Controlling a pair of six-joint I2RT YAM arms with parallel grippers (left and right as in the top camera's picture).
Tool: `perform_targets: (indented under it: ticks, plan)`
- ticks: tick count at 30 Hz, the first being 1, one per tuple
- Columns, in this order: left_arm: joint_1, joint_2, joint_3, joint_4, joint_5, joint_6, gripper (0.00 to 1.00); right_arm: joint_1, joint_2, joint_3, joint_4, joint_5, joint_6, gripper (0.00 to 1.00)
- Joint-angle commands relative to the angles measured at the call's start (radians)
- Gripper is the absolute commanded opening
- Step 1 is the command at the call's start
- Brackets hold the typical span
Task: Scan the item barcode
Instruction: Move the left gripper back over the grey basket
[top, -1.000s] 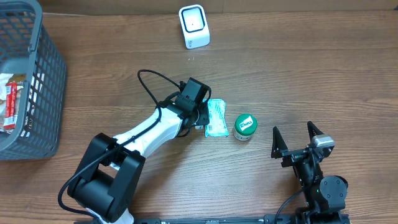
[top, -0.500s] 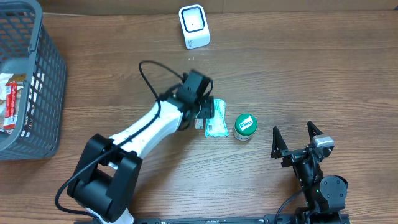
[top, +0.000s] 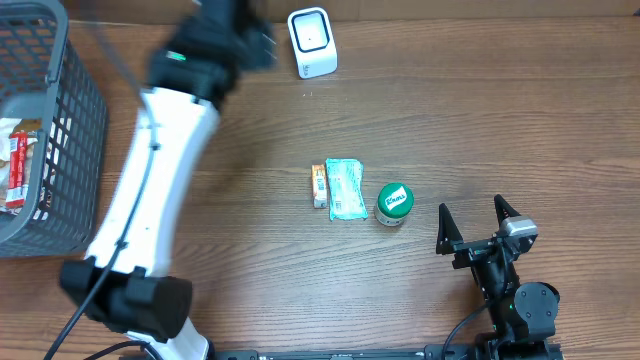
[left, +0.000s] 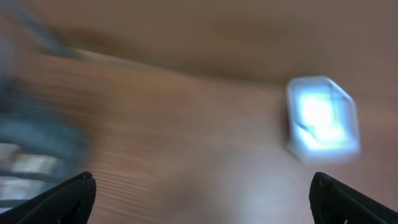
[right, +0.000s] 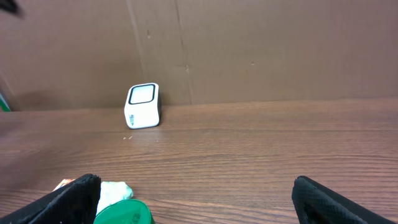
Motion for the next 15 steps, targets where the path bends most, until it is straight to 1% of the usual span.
perform_targets:
  ticks: [1,4,6,8,10,15]
  plan:
    - [0.1,-0.004,0.143,-0.034,-0.316,0.123,1.0,-0.006,-0.01,-0.011,0.003,0.013,0.007,1.0]
    - [0.184,-0.004,0.195,-0.04,-0.33,0.248,1.0,-0.006,-0.01,-0.011,0.003,0.013,0.007,1.0]
    - [0.239,-0.004,0.201,-0.04,-0.329,0.288,1.0,-0.006,-0.01,-0.011,0.003,0.013,0.007,1.0]
    - [0.303,-0.004,0.2,-0.048,-0.299,0.311,1.0,-0.006,-0.01,-0.011,0.003,0.013,0.007,1.0]
    - [0.376,-0.003,0.198,-0.069,-0.208,0.336,1.0,-0.006,-0.01,-0.011,0.003,0.013,0.007,1.0]
    - [0.572,-0.003,0.198,-0.096,0.054,0.343,1.0,-0.006,-0.01,-0.011,0.003,0.013,0.007,1.0]
